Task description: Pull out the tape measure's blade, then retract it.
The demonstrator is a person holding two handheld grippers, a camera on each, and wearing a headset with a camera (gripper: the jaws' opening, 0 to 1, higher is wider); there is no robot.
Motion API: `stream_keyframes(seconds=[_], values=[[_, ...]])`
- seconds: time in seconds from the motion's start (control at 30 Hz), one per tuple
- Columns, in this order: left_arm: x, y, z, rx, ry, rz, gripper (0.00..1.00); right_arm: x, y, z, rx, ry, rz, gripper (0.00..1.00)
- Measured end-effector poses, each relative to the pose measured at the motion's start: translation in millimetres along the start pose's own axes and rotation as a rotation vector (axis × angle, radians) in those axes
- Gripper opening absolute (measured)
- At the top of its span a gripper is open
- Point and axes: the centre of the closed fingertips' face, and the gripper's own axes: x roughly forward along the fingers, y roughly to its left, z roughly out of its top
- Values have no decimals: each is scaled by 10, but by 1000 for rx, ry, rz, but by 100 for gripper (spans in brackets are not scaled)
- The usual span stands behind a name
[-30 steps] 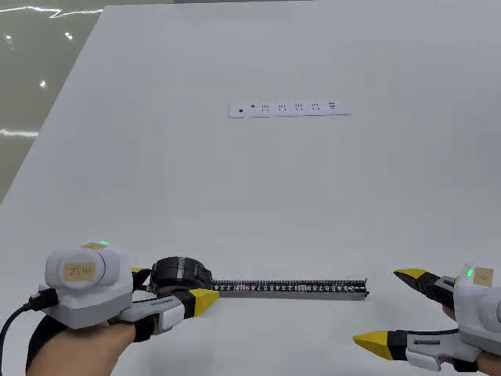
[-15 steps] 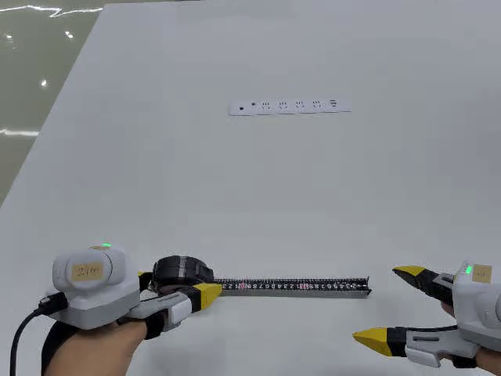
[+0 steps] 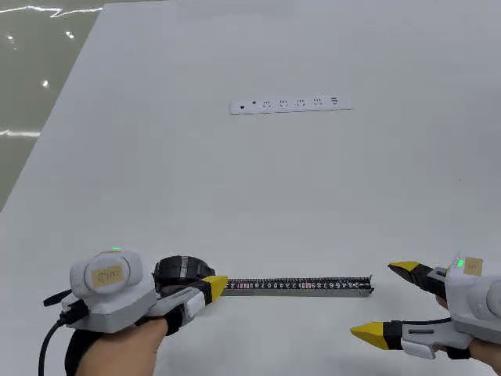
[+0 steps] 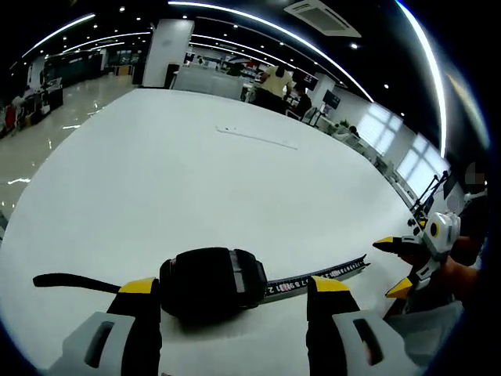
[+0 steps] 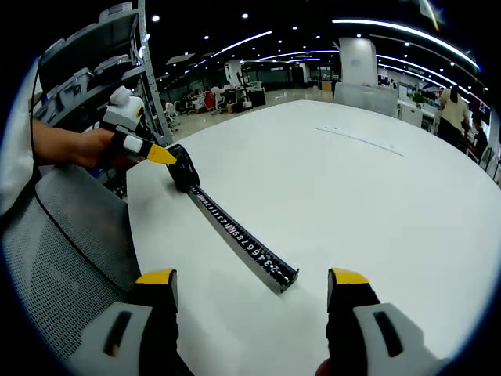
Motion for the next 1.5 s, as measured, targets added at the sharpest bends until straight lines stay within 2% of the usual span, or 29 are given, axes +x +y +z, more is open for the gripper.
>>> stream_keyframes(seconds=[0.13, 0.23, 0.5, 1.07, 1.2, 1.5], values=[[21, 22, 5, -8, -15, 41, 73, 35, -19, 22, 2, -5, 5, 78], [26, 49, -11, 13, -11, 70, 69, 59, -17, 41, -1, -7, 10, 78], [24, 100, -7, 22, -36, 120, 65, 119, -14, 51, -8, -6, 24, 77], [40, 150, -34, 70, -23, 156, 59, 196, -31, 46, -25, 2, 45, 75], [43, 167, -16, 41, -30, 156, 59, 205, -43, 47, -25, 1, 48, 75], [51, 177, -28, 50, -22, 166, 57, 223, -49, 36, -24, 1, 53, 75]])
